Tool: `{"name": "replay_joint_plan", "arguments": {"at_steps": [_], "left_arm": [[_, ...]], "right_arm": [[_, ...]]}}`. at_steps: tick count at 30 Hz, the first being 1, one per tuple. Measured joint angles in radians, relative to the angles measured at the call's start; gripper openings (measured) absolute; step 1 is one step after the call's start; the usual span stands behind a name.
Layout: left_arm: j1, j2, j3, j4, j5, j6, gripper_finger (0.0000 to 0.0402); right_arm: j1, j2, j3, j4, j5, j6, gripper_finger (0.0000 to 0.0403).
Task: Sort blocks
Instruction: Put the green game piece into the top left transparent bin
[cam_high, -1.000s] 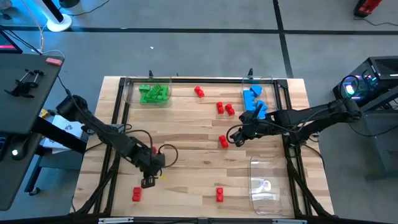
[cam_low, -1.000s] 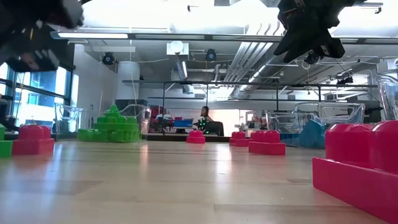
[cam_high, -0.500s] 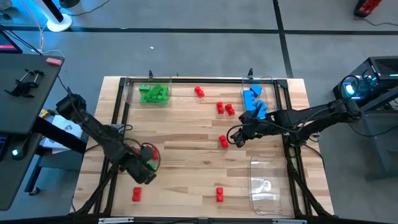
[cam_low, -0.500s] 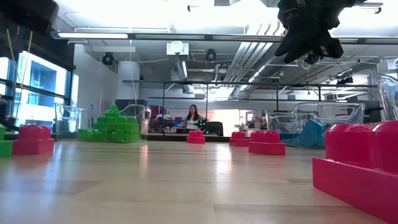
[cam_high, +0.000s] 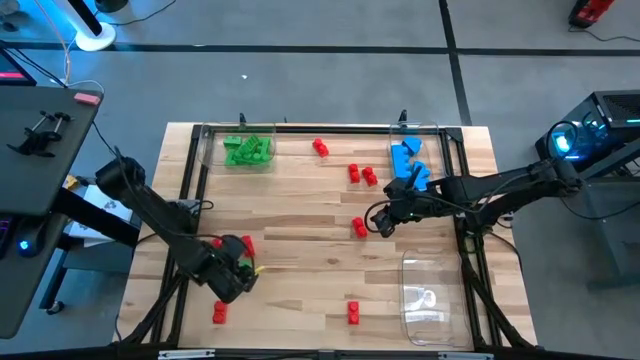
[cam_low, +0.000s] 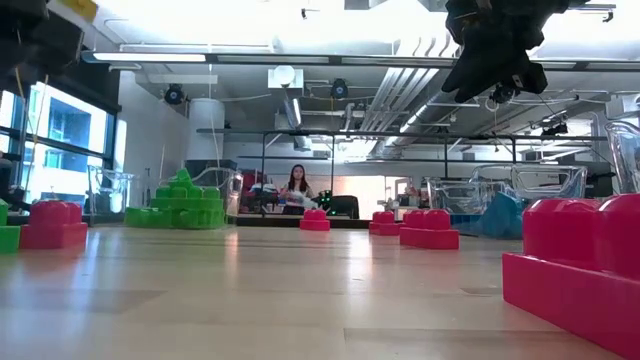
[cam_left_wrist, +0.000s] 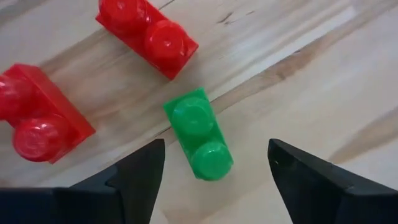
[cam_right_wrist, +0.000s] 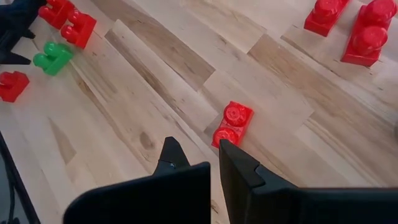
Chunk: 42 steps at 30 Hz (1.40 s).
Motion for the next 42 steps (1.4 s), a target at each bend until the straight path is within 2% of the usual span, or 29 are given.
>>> {"name": "replay_joint_plan", "arguments": {"at_steps": [9,13,19,22,26,27,28,30,33,35,36,38,42], "left_arm": [[0.048,0.127,0.0,0.048,0.06,-0.058,0.0274],[0.073,0.183,0.0,0.05,0.106,-0.057,0.0274],[0.102,0.234,0.001,0.098,0.11,0.0,0.0264],[0.113,0.237,0.002,0.117,0.119,0.032,0.0224],[0.12,0.216,0.001,0.124,0.142,0.109,0.0111],[0.12,0.202,-0.001,0.122,0.148,0.131,0.0089],[0.119,0.181,-0.001,0.121,0.158,0.16,0.0085],[0.11,0.119,-0.001,0.128,0.195,0.234,0.0086],[0.079,-0.009,0.005,0.124,0.306,0.306,0.0086],[0.049,-0.119,0.016,0.12,0.319,0.332,0.0086],[0.038,-0.174,0.022,0.121,0.303,0.349,0.0086],[0.047,-0.294,0.025,0.097,0.2,0.37,0.0092],[0.194,-0.5,0.025,0.002,-0.072,0.434,0.0097]], "right_arm": [[0.0,0.0,0.0,0.002,0.03,-0.025,0.0],[0.0,0.0,0.0,0.002,0.027,-0.025,0.0],[0.0,0.0,0.0,0.002,0.021,-0.025,0.0],[0.0,0.0,0.0,0.002,0.019,-0.025,0.0],[0.0,0.0,0.0,0.002,0.018,-0.025,0.0],[0.0,0.0,0.0,0.002,0.018,-0.025,0.0],[0.0,0.0,0.0,0.002,0.018,-0.025,0.0],[0.0,0.0,0.0,0.002,0.014,-0.025,0.0],[0.0,0.0,0.0,0.002,-0.006,-0.025,0.0],[0.001,0.0,0.0,0.002,-0.008,-0.025,0.0],[0.001,0.0,0.0,0.002,-0.009,-0.025,0.0],[0.001,0.0,0.0,0.002,-0.009,-0.025,0.0],[0.0,0.0,0.0,0.002,-0.004,-0.018,0.0]]}}
